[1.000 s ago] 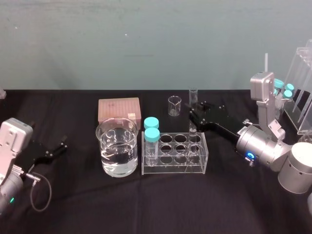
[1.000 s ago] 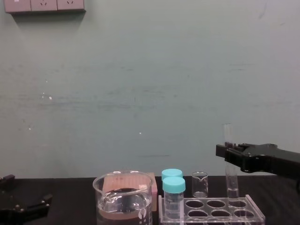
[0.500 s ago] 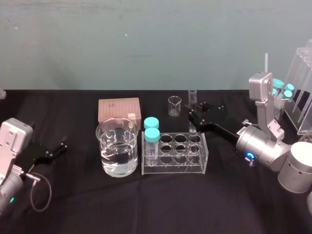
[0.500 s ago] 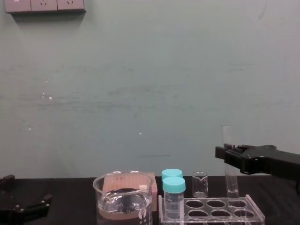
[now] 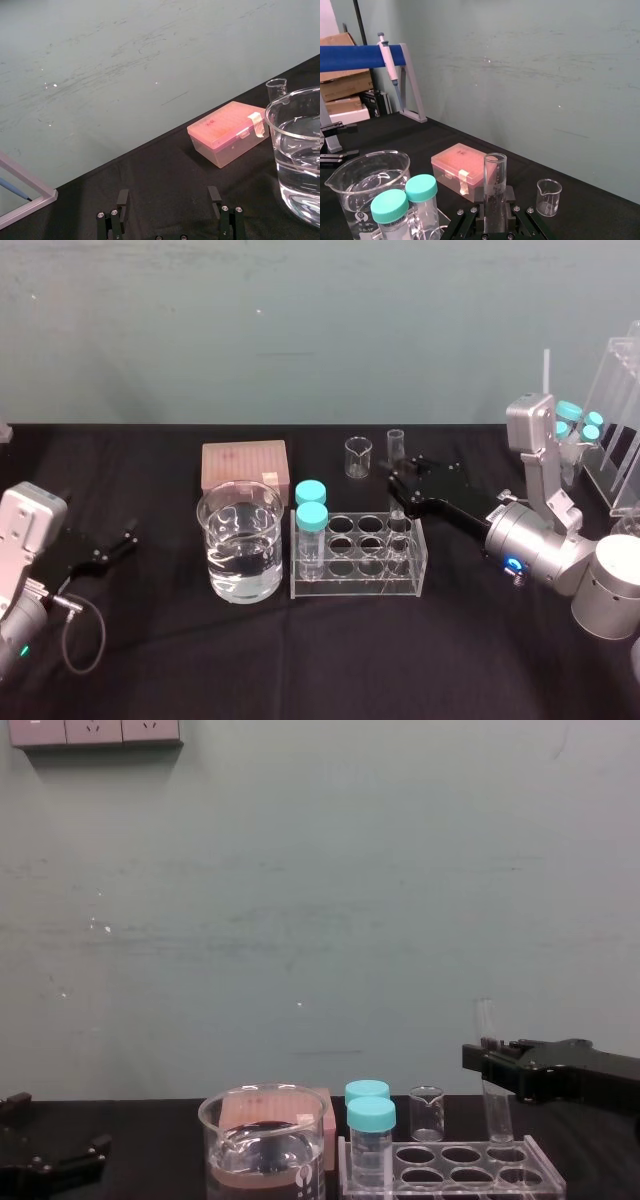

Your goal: Hold the test tube with one hand and immerse one end into the beaker, then return it to the test tube rack.

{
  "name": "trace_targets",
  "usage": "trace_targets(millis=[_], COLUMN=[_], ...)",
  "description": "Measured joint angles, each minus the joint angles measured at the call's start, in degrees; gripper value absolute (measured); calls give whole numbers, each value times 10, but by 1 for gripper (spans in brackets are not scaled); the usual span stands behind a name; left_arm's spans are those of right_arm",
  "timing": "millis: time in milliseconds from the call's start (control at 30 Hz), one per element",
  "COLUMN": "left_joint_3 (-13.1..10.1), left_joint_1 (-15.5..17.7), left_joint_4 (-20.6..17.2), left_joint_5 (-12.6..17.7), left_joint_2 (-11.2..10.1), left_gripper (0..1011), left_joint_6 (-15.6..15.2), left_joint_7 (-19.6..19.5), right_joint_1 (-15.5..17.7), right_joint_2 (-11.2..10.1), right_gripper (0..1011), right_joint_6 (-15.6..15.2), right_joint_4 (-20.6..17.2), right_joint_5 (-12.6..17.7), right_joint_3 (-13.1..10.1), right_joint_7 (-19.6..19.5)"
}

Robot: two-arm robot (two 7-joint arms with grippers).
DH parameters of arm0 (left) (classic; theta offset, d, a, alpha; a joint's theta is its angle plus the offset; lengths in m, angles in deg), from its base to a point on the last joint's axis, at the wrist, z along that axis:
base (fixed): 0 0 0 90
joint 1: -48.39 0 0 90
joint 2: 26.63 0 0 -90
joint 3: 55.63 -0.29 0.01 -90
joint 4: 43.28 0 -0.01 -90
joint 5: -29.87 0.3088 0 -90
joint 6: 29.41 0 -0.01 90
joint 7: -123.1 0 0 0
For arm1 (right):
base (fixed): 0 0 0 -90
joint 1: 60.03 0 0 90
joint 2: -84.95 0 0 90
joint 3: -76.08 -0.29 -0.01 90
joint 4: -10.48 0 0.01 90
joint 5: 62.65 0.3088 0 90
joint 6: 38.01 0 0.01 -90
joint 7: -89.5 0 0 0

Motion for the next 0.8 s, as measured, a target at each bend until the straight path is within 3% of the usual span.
trace_targets(millis=[367,500,800], left_joint_3=[0,0,0], left_joint_1=[0,0,0], left_joint_4=[0,0,0], left_joint_5=[0,0,0], left_joint_2=[0,0,0], left_gripper=[1000,1000,1000], left_joint_6=[0,0,0], left_joint_7=[0,0,0], right_joint_1=[0,0,0], right_joint_2=[0,0,1], right_gripper=[228,314,622], right_joint_6=[0,0,0], right_joint_4=[-1,-1,-1], right_joint_5=[1,2,3], right_joint_3=[-1,-1,-1], right_joint_7=[0,0,0])
